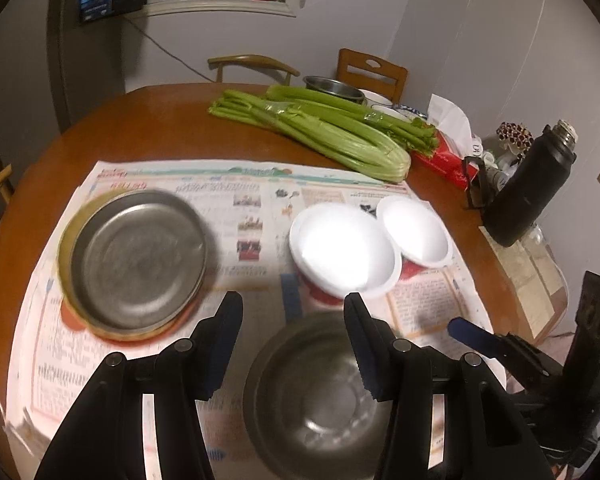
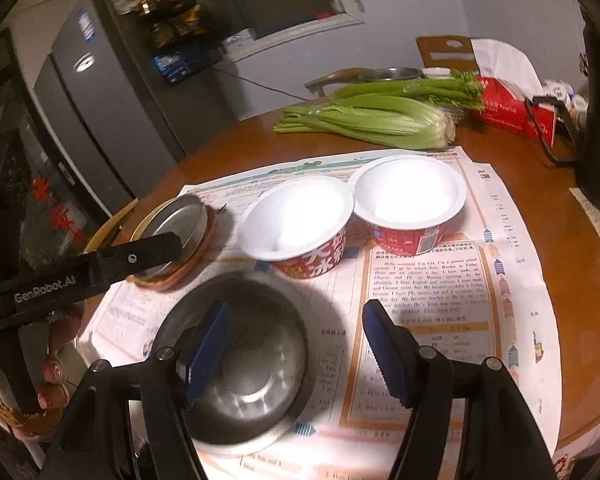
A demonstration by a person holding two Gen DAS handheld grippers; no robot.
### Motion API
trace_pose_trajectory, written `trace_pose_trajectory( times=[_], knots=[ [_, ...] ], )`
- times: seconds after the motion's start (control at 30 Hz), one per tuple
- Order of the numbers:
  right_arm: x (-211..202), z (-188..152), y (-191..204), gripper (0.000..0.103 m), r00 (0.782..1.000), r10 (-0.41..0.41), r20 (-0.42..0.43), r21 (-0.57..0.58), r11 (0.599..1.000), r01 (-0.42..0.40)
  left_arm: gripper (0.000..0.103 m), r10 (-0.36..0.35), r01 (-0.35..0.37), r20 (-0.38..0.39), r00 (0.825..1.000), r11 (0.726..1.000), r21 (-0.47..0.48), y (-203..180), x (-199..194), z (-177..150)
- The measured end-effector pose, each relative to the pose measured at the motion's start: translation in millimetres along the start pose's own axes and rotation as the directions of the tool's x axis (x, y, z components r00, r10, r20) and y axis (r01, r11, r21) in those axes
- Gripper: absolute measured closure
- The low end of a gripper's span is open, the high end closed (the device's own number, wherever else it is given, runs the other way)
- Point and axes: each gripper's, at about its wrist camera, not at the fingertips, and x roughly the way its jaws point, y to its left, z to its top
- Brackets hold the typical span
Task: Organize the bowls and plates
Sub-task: 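Move the left gripper to the white paper bowl and grasp its rim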
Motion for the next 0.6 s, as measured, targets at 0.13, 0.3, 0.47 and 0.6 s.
trace_pose_trajectory(
  times=[0.13,0.3,0.47,0.6],
  knots=[
    [12.2,13.8,-3.9,0.034,1.000,-0.022,-0.013,0.021,1.000,0.022,0.049,-0.011,0.011,-0.019,1.000,1.000,0.019,-4.4,16.8,19.0],
    [32.7,28.7,-9.7,0.034,1.000,-0.015,-0.027,0.064,0.998,0.016,0.049,-0.033,0.036,-0.063,0.997,0.998,0.045,-10.8,45.9,37.4],
    [53.2,36.1,-19.1,0.034,0.998,0.020,-0.054,0.117,0.993,-0.014,0.049,-0.044,0.051,-0.113,0.993,0.997,0.061,-14.7,77.3,48.1],
    [65.2,38.8,-19.3,0.034,0.998,0.020,-0.066,0.113,0.994,-0.013,0.049,-0.053,0.062,-0.151,0.987,0.997,0.052,-13.7,98.3,49.1]
  ],
)
